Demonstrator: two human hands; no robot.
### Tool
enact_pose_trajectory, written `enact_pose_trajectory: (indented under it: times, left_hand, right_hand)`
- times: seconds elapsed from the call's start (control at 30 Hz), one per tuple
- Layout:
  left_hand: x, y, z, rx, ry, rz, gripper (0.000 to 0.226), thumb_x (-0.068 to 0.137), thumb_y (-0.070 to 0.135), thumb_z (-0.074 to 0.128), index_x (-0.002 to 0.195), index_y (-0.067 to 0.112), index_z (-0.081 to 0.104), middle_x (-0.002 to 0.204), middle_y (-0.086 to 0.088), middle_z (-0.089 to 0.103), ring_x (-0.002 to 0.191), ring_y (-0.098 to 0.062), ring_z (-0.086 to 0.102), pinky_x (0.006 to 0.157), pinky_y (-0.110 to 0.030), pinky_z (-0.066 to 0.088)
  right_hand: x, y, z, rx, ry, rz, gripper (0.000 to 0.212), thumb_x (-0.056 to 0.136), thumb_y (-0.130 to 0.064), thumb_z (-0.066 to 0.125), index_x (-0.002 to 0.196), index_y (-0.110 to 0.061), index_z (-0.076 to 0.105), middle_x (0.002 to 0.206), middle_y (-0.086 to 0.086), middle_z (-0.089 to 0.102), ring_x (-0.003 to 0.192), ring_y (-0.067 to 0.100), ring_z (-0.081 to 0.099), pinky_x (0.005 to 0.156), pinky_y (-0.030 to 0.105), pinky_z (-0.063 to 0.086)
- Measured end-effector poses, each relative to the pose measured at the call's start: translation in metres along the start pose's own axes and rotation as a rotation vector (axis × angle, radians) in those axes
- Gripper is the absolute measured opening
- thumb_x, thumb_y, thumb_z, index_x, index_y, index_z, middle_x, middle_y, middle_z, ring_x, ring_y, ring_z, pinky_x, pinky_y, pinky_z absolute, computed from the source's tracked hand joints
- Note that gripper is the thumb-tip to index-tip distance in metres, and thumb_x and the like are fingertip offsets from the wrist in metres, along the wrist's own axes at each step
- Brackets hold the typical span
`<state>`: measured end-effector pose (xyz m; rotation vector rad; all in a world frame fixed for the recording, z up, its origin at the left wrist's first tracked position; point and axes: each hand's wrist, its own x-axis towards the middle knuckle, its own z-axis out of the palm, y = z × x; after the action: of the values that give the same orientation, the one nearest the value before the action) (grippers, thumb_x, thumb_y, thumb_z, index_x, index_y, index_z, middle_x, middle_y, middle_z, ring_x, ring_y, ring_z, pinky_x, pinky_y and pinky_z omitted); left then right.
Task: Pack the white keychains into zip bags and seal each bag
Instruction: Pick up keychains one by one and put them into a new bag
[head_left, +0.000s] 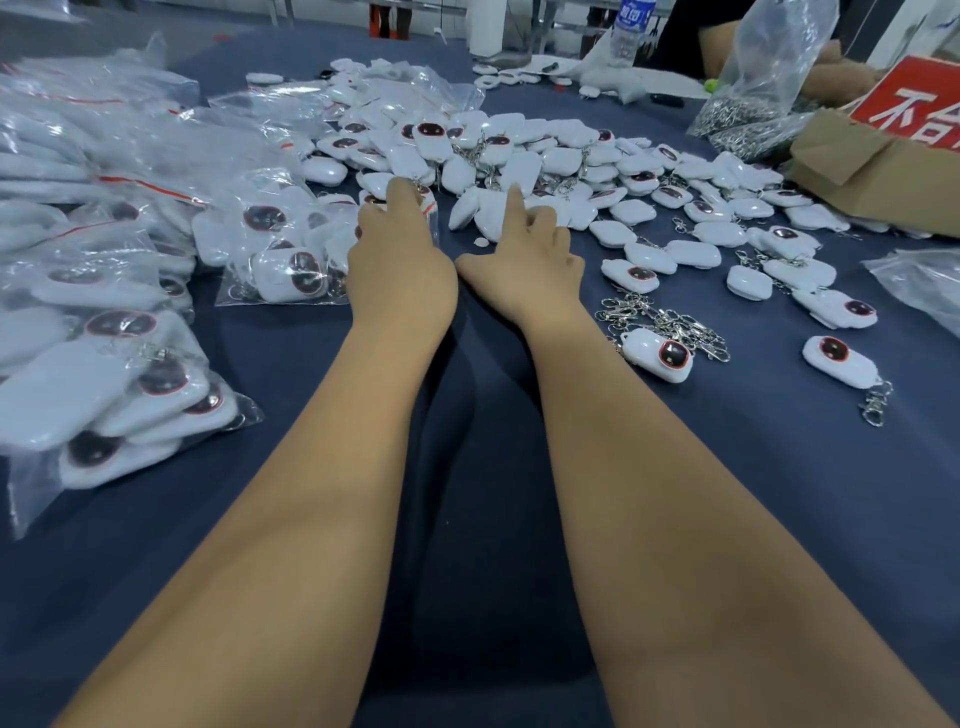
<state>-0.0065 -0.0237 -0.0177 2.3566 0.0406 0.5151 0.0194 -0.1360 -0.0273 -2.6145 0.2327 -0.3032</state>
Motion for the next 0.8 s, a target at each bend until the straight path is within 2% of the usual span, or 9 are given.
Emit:
enact_pose_trajectory:
  times: [0.07,0.1,0.17,0.3,0.43,0.5,0.6,0.73,0.8]
  left_hand:
    - [-0.001,-0.001,0.001,-0.057,0.008,-0.004,0.046,0.085,-0.004,0.040,0.128,0.012,0.043,0.116,-0.015,0.044,0.079,-0.029,0.042,0.068,-0.031,0.027]
    - [-0.001,-0.002,0.001,-0.080,0.015,-0.003,0.044,0.083,-0.005,0.039,0.124,0.012,0.045,0.112,-0.012,0.042,0.072,-0.025,0.040,0.064,-0.030,0.023]
    - [-0.001,-0.004,0.003,-0.113,0.019,-0.010,0.038,0.084,-0.004,0.039,0.115,0.013,0.052,0.112,-0.008,0.039,0.067,-0.019,0.038,0.060,-0.029,0.020]
    - [0.003,-0.007,0.007,-0.158,0.004,-0.037,0.033,0.090,0.002,0.038,0.107,0.014,0.062,0.126,-0.008,0.041,0.081,-0.023,0.048,0.070,-0.028,0.033]
    - [0.005,-0.007,0.006,-0.268,-0.017,-0.061,0.031,0.092,0.006,0.039,0.101,0.017,0.067,0.115,0.002,0.037,0.090,-0.025,0.063,0.078,-0.032,0.048]
    - [0.005,-0.007,0.005,-0.311,-0.027,-0.078,0.032,0.091,0.006,0.040,0.098,0.018,0.068,0.112,0.004,0.037,0.090,-0.026,0.065,0.083,-0.037,0.053]
    - [0.005,-0.006,0.003,-0.353,-0.048,-0.089,0.029,0.090,0.008,0.043,0.096,0.021,0.068,0.116,0.003,0.042,0.092,-0.026,0.066,0.086,-0.038,0.053]
    - [0.005,-0.004,0.001,-0.441,-0.081,-0.106,0.021,0.090,0.018,0.050,0.092,0.024,0.069,0.122,0.000,0.049,0.089,-0.024,0.067,0.088,-0.039,0.054]
    - [0.005,-0.003,0.001,-0.481,-0.084,-0.124,0.021,0.092,0.025,0.050,0.090,0.023,0.071,0.123,0.002,0.046,0.088,-0.024,0.067,0.089,-0.040,0.054]
  right_hand:
    - [0.002,-0.001,-0.001,-0.074,-0.099,-0.012,0.079,0.087,-0.044,0.044,0.157,-0.029,0.010,0.160,-0.003,0.016,0.142,0.022,0.017,0.106,0.039,0.017]
    - [0.002,-0.001,-0.002,-0.100,-0.121,-0.023,0.074,0.088,-0.043,0.042,0.156,-0.030,0.014,0.161,-0.005,0.016,0.142,0.023,0.016,0.104,0.039,0.017]
    - [0.001,-0.001,-0.001,-0.091,-0.082,-0.054,0.063,0.089,-0.041,0.042,0.150,-0.031,0.030,0.156,-0.007,0.028,0.138,0.023,0.023,0.099,0.039,0.018]
    - [-0.005,0.005,-0.001,0.020,0.078,-0.101,0.037,0.091,-0.037,0.053,0.127,-0.026,0.052,0.133,-0.005,0.048,0.125,0.024,0.037,0.093,0.037,0.026]
    - [-0.006,0.007,-0.003,0.109,0.112,-0.107,0.027,0.097,-0.035,0.050,0.119,-0.021,0.057,0.124,-0.003,0.056,0.118,0.024,0.044,0.093,0.037,0.030]
    - [-0.007,0.007,-0.006,0.279,0.122,-0.069,0.023,0.099,-0.034,0.048,0.112,-0.020,0.060,0.109,-0.006,0.061,0.108,0.021,0.052,0.094,0.038,0.037]
    - [-0.010,0.009,-0.010,0.603,0.129,0.013,0.019,0.099,-0.031,0.048,0.098,-0.019,0.062,0.084,-0.012,0.058,0.084,0.013,0.054,0.080,0.032,0.043]
    - [-0.013,0.005,-0.016,0.911,0.126,0.054,0.018,0.099,-0.022,0.051,0.101,-0.017,0.068,0.089,-0.006,0.069,0.074,0.009,0.058,0.074,0.028,0.050]
    - [-0.013,0.002,-0.017,1.031,0.099,0.077,0.019,0.100,-0.021,0.052,0.107,-0.014,0.068,0.096,-0.002,0.070,0.081,0.010,0.060,0.073,0.023,0.049]
